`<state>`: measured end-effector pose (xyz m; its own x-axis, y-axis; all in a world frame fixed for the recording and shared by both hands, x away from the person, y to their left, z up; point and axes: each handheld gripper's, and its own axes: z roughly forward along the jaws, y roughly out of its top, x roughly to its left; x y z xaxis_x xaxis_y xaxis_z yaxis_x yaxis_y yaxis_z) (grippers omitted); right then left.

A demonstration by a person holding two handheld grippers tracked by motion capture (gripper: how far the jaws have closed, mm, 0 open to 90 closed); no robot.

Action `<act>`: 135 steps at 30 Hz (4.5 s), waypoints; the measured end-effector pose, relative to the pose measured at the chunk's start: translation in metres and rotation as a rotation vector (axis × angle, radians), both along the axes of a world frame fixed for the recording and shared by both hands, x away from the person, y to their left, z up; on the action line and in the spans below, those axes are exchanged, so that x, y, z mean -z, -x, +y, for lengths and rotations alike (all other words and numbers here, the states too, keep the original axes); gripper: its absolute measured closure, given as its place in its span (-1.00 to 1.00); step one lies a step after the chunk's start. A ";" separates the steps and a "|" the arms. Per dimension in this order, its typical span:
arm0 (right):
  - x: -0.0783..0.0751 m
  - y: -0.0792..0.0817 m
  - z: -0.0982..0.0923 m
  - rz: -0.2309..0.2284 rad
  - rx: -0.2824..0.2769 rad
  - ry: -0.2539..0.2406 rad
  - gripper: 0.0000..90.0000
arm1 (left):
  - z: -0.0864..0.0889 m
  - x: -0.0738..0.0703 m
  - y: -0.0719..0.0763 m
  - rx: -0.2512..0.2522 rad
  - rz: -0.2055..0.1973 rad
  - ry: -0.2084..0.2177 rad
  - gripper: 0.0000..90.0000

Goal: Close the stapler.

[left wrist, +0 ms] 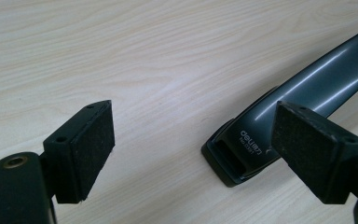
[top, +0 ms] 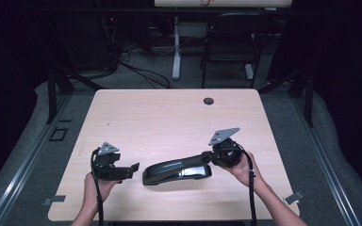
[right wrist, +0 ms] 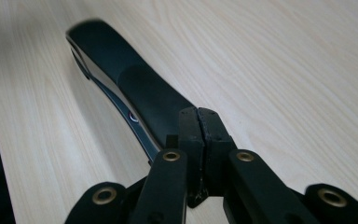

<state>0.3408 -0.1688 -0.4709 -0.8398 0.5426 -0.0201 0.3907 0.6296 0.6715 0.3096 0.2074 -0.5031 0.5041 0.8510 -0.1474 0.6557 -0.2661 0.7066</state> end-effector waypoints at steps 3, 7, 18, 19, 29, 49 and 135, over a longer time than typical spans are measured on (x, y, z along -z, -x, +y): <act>0.002 -0.001 -0.001 0.016 -0.001 -0.007 1.00 | 0.000 0.000 0.000 0.002 0.001 -0.002 -0.69; 0.005 -0.003 0.001 0.032 -0.001 0.022 1.00 | 0.000 0.000 0.000 0.011 0.006 -0.007 -0.70; 0.019 -0.008 0.001 0.086 -0.004 0.073 1.00 | -0.004 0.001 0.000 0.016 0.005 -0.016 -0.70; 0.020 -0.009 0.001 0.091 -0.010 0.074 1.00 | -0.004 0.001 0.000 0.015 0.005 -0.018 -0.70; 0.021 -0.009 0.002 0.093 -0.005 0.077 1.00 | -0.007 0.002 0.000 0.030 0.009 -0.032 -0.70; 0.022 -0.011 0.001 0.114 -0.006 0.084 1.00 | -0.009 0.003 0.000 0.032 0.011 -0.041 -0.70; 0.044 -0.005 -0.090 0.087 0.339 0.151 -1.00 | -0.009 0.003 -0.001 0.046 0.001 -0.055 -0.72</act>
<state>0.3455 -0.2589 -0.5152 -0.6156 0.7860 -0.0578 0.6447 0.5444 0.5366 0.3110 0.1983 -0.5063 0.5427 0.8337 -0.1019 0.6429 -0.3342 0.6892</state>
